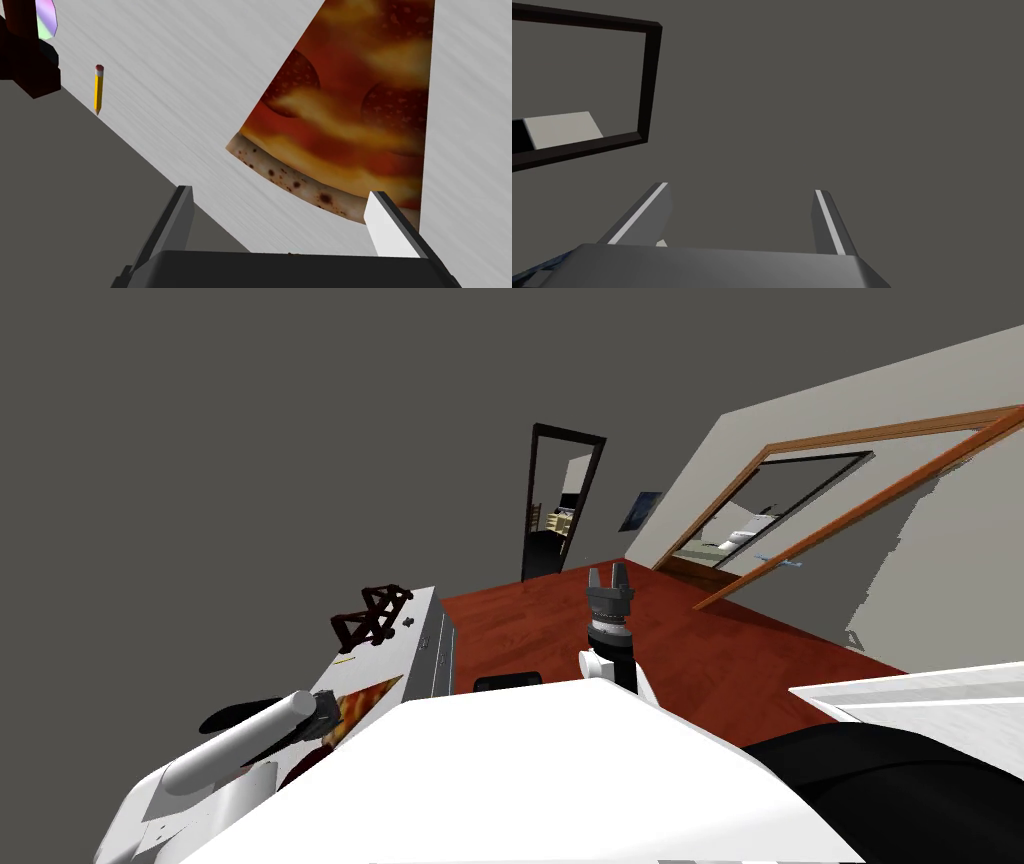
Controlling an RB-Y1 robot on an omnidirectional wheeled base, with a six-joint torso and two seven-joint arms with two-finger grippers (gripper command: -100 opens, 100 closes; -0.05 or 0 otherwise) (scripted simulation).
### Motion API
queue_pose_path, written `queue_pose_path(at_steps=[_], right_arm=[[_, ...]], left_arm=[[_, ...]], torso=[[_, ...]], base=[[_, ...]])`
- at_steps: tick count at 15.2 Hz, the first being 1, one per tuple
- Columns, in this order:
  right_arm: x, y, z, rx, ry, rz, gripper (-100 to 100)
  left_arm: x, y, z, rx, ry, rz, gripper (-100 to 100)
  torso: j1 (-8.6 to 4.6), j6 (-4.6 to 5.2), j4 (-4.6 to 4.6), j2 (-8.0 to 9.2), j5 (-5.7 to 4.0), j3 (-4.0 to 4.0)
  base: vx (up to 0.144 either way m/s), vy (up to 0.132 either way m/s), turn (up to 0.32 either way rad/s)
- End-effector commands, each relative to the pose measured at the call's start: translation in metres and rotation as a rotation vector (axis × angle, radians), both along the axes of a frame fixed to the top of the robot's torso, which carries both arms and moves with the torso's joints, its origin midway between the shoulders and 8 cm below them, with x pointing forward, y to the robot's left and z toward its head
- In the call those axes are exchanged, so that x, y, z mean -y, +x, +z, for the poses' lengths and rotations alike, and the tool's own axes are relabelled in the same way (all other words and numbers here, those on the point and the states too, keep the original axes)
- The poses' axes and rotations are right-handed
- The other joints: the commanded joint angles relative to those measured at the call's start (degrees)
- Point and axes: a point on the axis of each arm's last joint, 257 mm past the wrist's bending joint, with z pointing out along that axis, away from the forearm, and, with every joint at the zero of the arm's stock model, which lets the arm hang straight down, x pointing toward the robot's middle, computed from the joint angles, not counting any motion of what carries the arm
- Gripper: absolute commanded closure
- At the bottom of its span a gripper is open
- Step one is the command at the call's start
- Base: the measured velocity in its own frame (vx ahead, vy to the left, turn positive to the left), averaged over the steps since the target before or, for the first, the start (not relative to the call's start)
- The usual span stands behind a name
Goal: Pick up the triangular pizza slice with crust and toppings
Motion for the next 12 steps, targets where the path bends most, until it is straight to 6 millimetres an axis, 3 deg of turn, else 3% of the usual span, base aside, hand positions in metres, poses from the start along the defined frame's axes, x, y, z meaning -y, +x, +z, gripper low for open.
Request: queue_pose_path(at_steps=[1,12], right_arm=[[0.0,0.0,0.0,0.0,0.0,0.0,0],[0.0,0.0,0.0,0.0,0.0,0.0,0]], left_arm=[[0.004,-0.014,-0.008,-0.023,-0.055,0.037,-100],[0.038,-0.06,-0.035,-0.117,-0.272,0.145,-100]], torso=[[0.0,0.0,0.0,0.0,0.0,0.0],[0.01,-0.01,0.0,-0.01,0.0,0.0]], base=[[0.017,0.021,-0.194],[0.015,0.024,-0.17]])
